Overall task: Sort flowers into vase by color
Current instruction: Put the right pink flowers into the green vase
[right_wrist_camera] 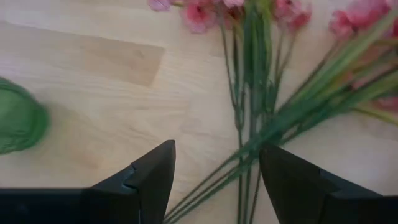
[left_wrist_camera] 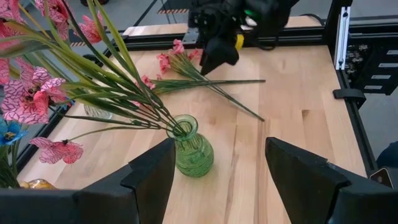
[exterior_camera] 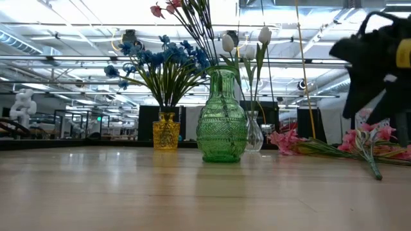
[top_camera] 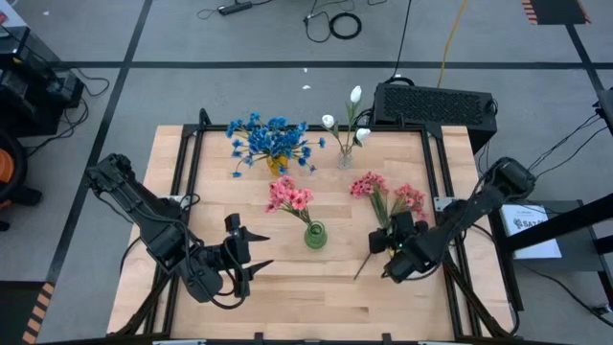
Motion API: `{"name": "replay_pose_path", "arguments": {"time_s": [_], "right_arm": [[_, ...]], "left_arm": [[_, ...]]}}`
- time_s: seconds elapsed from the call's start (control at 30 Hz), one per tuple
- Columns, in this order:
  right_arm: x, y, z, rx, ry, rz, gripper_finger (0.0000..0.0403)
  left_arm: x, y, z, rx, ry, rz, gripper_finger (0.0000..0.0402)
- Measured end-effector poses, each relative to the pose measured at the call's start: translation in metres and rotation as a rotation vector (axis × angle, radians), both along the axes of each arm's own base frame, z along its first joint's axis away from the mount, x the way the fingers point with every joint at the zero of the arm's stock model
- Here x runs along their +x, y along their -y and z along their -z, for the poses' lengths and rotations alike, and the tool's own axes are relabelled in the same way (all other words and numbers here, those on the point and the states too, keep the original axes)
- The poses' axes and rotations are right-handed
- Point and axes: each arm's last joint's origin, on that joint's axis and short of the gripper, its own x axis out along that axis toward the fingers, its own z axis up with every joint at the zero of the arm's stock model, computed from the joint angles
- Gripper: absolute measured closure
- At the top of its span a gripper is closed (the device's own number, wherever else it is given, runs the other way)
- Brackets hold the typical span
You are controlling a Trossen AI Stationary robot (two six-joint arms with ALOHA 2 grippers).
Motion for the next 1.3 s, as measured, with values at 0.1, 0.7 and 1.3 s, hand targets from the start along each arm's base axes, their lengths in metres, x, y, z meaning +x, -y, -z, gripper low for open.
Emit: {"name": "replay_pose_path", "arguments": {"time_s": [0.1, 0.7, 1.3], "right_arm": [[0.000, -0.006, 0.015, 0.002, -0.054, 0.040, 0.0179], [-0.001, 0.001, 0.034, -0.081, -0.142, 0.129, 0.0204], [0.001, 0.000, 0.051, -0.162, -0.201, 0.114, 0.0396]], "left_arm": [[0.000, 0.000, 0.000, 0.000, 0.000, 0.000, 0.0146], [0.000, 0.000, 0.000, -0.003, 0.007, -0.005, 0.0146], [0.001, 0.001, -0.002, -0.017, 0.022, -0.005, 0.0146]]}}
